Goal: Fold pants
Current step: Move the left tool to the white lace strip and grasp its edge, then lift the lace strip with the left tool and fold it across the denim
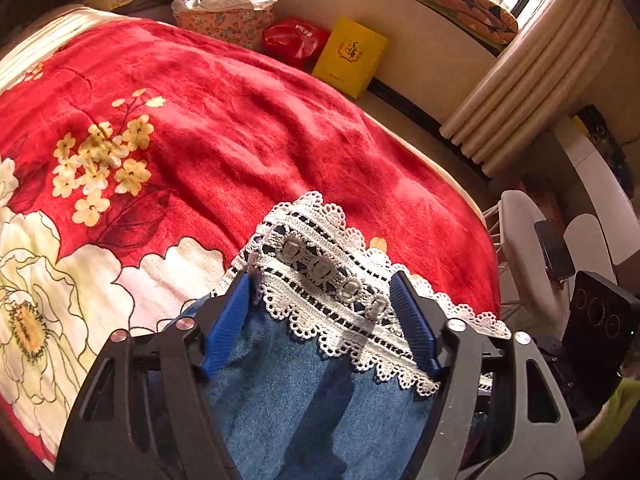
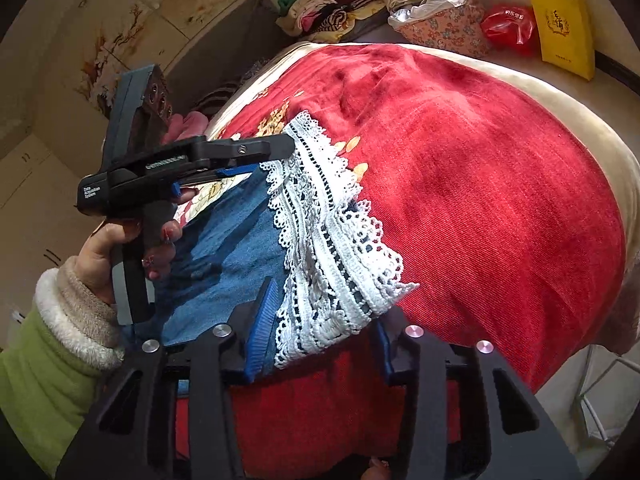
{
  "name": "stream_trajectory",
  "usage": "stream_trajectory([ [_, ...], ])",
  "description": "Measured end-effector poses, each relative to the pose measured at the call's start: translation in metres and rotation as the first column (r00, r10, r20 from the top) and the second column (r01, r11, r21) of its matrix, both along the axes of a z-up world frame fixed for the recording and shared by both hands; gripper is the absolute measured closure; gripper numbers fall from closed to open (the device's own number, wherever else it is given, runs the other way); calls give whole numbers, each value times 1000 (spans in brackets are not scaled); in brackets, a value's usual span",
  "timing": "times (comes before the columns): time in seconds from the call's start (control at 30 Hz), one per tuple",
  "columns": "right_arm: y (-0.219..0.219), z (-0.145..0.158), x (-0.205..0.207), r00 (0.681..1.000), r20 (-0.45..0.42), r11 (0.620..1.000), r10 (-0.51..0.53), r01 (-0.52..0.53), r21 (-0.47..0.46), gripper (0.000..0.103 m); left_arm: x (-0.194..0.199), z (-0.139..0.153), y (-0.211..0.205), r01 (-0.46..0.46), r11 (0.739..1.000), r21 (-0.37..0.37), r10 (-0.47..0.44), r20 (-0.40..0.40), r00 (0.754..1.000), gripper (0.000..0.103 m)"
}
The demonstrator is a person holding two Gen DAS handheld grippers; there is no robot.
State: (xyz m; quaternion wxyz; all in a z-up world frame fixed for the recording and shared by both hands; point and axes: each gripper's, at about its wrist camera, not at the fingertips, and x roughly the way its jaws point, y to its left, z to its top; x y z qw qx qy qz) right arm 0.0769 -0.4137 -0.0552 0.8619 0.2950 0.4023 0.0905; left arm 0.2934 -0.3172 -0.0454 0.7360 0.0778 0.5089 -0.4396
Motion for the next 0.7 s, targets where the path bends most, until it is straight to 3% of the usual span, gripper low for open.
stream_trajectory([
  [0.03, 1, 1, 0, 1000, 6, 1000, 5, -6, 4, 74, 2, -6, 0, -11, 999, 31, 11, 2, 1000, 71],
  [0.1, 6, 10, -3, 999, 39, 1000, 9, -9, -10, 76, 6, -5, 7, -25, 1000, 9, 25, -3, 1000, 86],
  [0.23, 26, 43, -9, 987, 149, 997, 62, -55, -49, 76, 11, 13, 30, -34, 995, -94, 33, -15, 999, 98],
  [0.37, 72, 77, -14, 946, 253, 977, 204, -181, -112, 76, 8, 40, 73, -76, 975, -208, 78, 0, 997, 98],
  [0.5, 124, 91, -13, 897, 284, 939, 340, -307, -153, 83, -3, 46, 133, -152, 949, -276, 152, -23, 988, 98],
  [0.7, 211, 62, -10, 830, 171, 840, 532, -490, -234, 90, -34, 35, 216, -276, 902, -332, 261, -90, 961, 98],
])
